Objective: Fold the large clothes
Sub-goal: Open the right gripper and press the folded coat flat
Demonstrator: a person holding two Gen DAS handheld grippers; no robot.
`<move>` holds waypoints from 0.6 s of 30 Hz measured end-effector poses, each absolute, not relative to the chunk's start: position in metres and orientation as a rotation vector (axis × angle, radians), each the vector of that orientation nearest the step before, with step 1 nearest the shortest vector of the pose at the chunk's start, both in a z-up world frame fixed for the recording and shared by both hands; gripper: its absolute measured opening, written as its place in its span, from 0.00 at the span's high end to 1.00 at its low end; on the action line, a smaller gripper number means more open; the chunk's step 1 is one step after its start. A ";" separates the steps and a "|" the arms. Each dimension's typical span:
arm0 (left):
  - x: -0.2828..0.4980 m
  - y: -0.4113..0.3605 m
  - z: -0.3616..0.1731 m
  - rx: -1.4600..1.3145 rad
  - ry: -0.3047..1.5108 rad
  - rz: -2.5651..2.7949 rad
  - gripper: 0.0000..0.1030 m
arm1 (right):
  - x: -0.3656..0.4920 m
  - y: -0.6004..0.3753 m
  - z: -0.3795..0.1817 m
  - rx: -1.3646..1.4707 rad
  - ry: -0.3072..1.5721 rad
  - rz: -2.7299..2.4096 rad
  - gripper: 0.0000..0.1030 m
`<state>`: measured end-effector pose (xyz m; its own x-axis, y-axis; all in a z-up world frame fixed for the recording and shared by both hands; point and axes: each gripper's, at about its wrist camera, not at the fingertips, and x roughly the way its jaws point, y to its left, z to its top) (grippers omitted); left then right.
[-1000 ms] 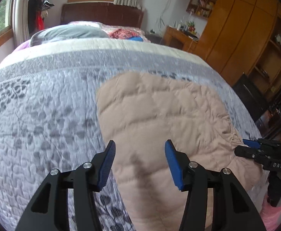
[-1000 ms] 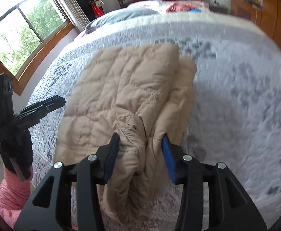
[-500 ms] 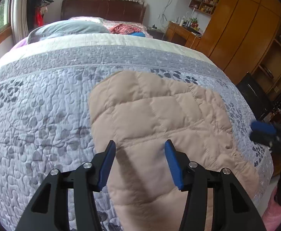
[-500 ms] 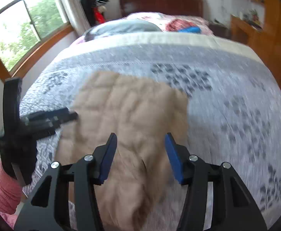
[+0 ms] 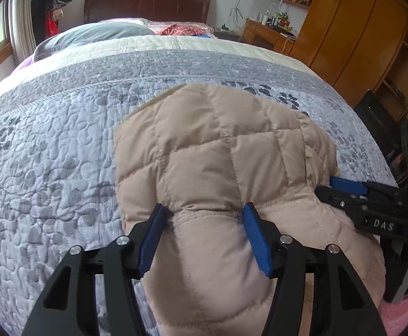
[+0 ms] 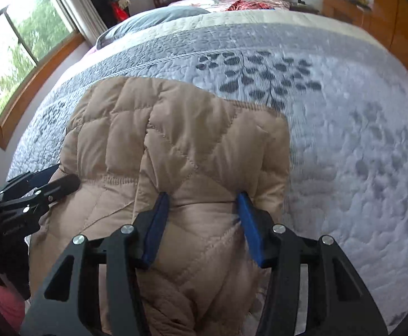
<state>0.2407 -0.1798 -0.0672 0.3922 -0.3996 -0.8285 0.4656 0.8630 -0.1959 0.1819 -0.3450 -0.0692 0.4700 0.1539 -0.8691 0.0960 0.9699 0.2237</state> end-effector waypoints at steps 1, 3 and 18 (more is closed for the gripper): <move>0.242 -0.180 -0.067 0.072 1.032 -0.547 0.42 | 0.182 -0.345 -0.069 0.256 1.079 0.034 0.52; 0.242 -0.178 -0.062 0.062 1.035 -0.544 0.42 | 0.180 -0.344 -0.061 0.255 1.084 0.025 0.52; 0.141 -0.128 -0.016 0.041 0.971 -0.545 0.45 | 0.076 -0.287 0.010 0.115 1.005 0.187 0.51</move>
<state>0.1413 -0.1283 -0.0165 0.4418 -0.4211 -0.7921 0.4570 0.8655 -0.2052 0.0758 -0.2872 0.0096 0.5221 0.2086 -0.8270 -0.1027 0.9779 0.1819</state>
